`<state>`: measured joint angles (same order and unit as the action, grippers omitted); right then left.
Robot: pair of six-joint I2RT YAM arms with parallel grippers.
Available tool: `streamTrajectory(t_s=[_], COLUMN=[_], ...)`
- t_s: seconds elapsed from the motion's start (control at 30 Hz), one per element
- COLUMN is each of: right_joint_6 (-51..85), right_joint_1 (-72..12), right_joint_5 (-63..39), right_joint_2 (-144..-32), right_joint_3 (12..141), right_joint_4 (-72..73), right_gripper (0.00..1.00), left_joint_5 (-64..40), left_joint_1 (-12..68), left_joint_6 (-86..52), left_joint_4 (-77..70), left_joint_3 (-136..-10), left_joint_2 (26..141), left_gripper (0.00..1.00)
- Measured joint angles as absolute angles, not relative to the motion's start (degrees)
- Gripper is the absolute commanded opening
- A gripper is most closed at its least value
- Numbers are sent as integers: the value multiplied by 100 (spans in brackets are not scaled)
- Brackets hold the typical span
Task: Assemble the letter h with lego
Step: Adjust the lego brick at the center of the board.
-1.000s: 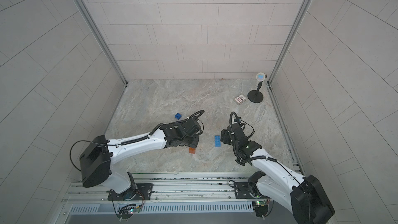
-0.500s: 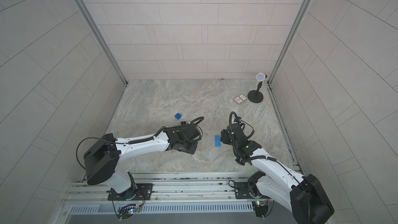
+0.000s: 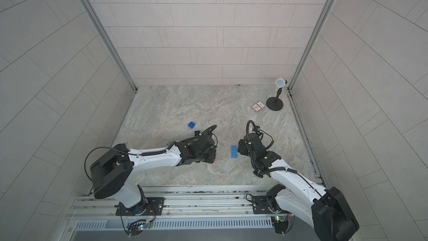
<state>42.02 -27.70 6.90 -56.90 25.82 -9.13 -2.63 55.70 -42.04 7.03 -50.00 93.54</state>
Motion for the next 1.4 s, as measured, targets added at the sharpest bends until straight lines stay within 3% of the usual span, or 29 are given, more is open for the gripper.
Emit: streamTrajectory(t_s=[0.47,0.67,0.83,1.13,1.4], right_joint_6=[4204,4198,4202,3972,3754], right_joint_1=[-2620,-2528,-1820,-1487,-1487], right_joint_5=[735,843,532,-432,-611], right_joint_2=[-5690,-5693,-5806,-6436,-6724], right_joint_3=[2582,2718,3238,3341,3356], right_joint_4=[-974,-1302,-1929,-2812,-3033], right_gripper=[76,85,86,80,75], left_joint_5=[-1208,-1227,-1177,-976,-1033], left_joint_1=[4821,4755,4534,4436,4425], left_joint_6=[-4449,-4390,-4300,-4300,-4401], left_joint_4=[-1568,-1264,-694,239,840], left_joint_3=[-4488,-5081,-5826,-6971,-7463], left_joint_2=[9780,10125,10510,11065,11113], left_gripper=[0,0,1,21,57])
